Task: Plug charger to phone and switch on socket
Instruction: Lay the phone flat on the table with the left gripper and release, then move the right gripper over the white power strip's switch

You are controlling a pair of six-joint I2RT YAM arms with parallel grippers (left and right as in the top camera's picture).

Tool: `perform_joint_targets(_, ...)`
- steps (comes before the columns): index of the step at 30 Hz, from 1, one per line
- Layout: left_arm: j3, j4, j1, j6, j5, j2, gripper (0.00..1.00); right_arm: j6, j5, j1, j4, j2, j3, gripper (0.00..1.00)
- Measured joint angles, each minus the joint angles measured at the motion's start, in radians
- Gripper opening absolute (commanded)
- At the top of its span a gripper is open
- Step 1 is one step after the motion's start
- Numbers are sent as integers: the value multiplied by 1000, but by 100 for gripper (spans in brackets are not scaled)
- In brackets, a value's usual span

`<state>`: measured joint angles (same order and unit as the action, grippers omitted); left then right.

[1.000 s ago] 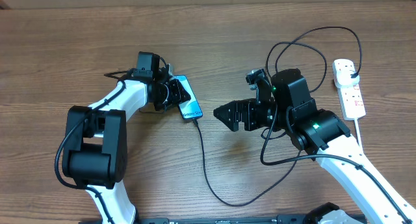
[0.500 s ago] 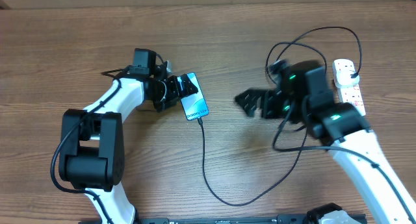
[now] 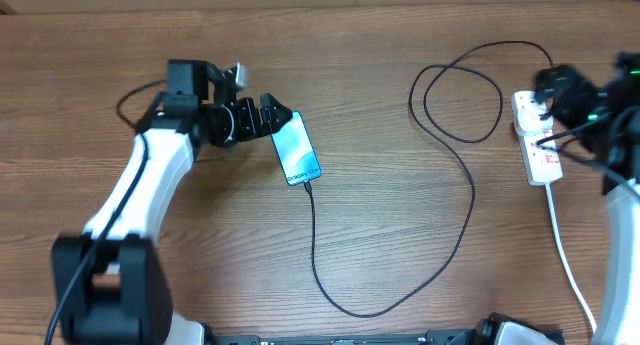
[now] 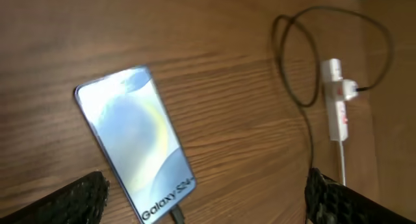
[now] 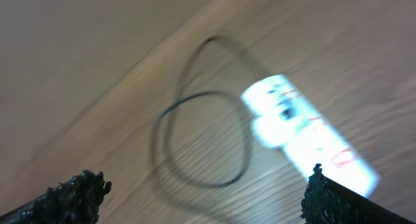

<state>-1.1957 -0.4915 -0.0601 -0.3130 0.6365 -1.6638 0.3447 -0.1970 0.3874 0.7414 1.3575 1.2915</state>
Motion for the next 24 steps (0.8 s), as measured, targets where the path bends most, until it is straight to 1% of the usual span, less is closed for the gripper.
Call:
perform_joint_targets(4,-2,-46,0,43,6,98,100,29,1,113,-38,112,16,100)
perform_joint_targets(8,-2,-81,0,65,7,142,100,56,-26,193,-109,233,19,100)
perform_joint_targets(10,-2,-98,0,74,7,147,99,71,-43,220,-146,295,19,90)
perform_joint_targets(12,-2,-120,0,79,7,147,100,89,-51,230,-176,341,19,70)
perform_joint_targets(13,-2,-127,0,80,7,147,100,102,-55,233,-195,365,19,45)
perform_joint_targets(14,-2,-129,0,81,7,147,100,102,-58,234,-204,383,20,23)
perform_joint_targets(15,-2,-130,0,81,7,147,100,113,-62,234,-219,417,21,14)
perform_joint_targets(16,-2,-131,0,81,7,147,100,119,-63,234,-225,434,21,8)
perform_joint_targets(17,-2,-130,0,81,7,147,99,126,-65,234,-230,453,21,4)
perform_joint_targets(24,-2,-131,0,81,7,147,100,157,-69,233,-248,540,21,4)
